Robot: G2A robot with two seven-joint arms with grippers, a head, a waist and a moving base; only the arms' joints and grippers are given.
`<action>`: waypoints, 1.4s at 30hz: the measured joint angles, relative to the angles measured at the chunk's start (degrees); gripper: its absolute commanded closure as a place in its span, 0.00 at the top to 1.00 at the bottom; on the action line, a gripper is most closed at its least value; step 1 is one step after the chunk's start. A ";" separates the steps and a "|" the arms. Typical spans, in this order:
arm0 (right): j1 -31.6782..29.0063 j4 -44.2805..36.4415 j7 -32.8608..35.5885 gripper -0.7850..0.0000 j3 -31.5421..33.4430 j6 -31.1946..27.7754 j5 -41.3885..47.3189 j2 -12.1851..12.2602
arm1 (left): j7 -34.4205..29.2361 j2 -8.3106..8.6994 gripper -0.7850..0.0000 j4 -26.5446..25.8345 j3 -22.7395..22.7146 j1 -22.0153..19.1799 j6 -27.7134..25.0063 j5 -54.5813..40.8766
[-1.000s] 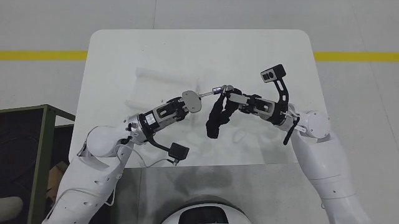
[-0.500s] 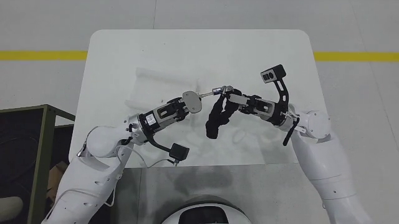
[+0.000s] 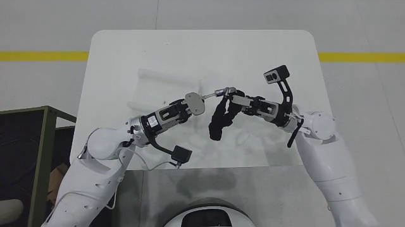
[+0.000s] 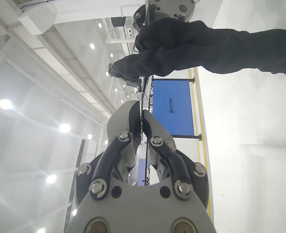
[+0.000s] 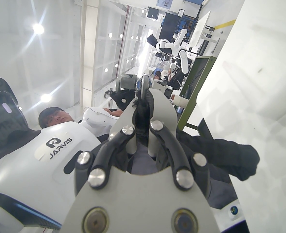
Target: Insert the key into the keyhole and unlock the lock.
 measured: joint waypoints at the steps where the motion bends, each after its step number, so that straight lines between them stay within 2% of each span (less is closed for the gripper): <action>1: 0.07 0.03 0.02 0.00 -0.10 -0.01 0.00 0.01 | 0.04 0.03 0.00 -0.02 -0.01 0.03 0.00 0.05; 28: 1.44 -1.51 0.78 0.00 -0.32 -1.05 -5.88 0.95 | 1.51 0.42 0.00 -0.40 0.65 0.03 1.01 1.13; 42: 2.08 -3.21 2.14 0.00 -0.67 -0.27 -5.90 1.45 | 2.18 0.65 0.00 -1.47 0.24 0.31 1.21 1.26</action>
